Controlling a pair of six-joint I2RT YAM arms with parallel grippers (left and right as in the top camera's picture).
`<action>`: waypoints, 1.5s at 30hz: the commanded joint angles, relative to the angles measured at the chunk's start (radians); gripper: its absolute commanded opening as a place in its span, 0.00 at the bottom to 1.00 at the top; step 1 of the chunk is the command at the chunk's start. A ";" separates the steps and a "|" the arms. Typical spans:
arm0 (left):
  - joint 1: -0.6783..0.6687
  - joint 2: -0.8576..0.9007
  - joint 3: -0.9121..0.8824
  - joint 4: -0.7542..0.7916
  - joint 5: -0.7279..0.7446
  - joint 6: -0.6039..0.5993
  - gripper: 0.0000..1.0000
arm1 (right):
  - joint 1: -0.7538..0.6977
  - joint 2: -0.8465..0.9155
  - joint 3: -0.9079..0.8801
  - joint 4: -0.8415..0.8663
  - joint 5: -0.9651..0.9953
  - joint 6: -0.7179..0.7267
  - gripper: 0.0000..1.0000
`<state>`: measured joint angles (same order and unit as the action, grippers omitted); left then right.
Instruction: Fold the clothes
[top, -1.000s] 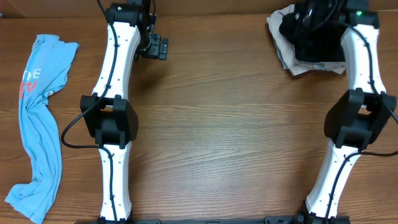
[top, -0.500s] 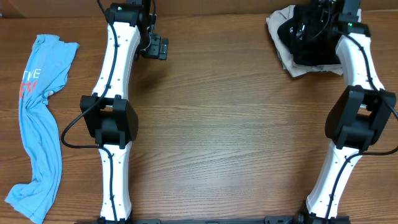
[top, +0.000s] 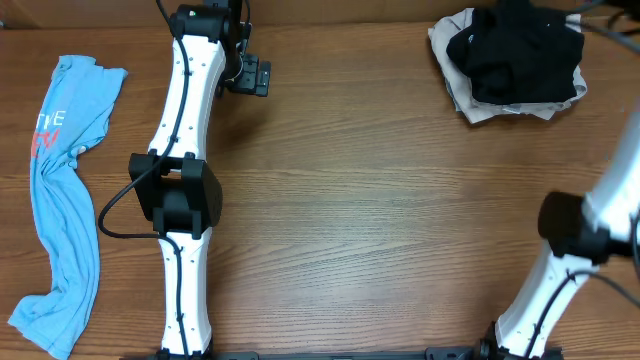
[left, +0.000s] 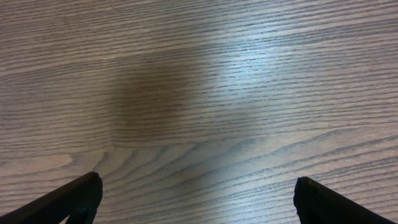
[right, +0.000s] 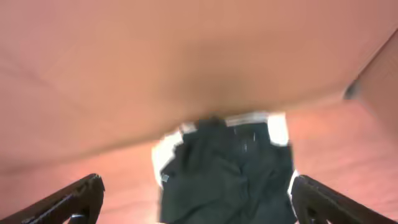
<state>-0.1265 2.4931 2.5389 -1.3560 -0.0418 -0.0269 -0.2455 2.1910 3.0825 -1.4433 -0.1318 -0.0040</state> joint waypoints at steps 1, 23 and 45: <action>0.003 0.008 0.014 0.003 0.002 0.004 1.00 | 0.010 -0.145 0.057 -0.044 -0.002 0.002 1.00; 0.003 0.008 0.014 0.003 0.002 0.004 1.00 | 0.013 -0.320 0.051 -0.092 0.017 0.002 1.00; 0.003 0.008 0.014 0.003 0.002 0.005 1.00 | 0.145 -1.080 -1.537 0.954 -0.117 0.005 1.00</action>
<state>-0.1265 2.4931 2.5389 -1.3556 -0.0418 -0.0269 -0.1139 1.2125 1.7485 -0.5640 -0.2256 -0.0025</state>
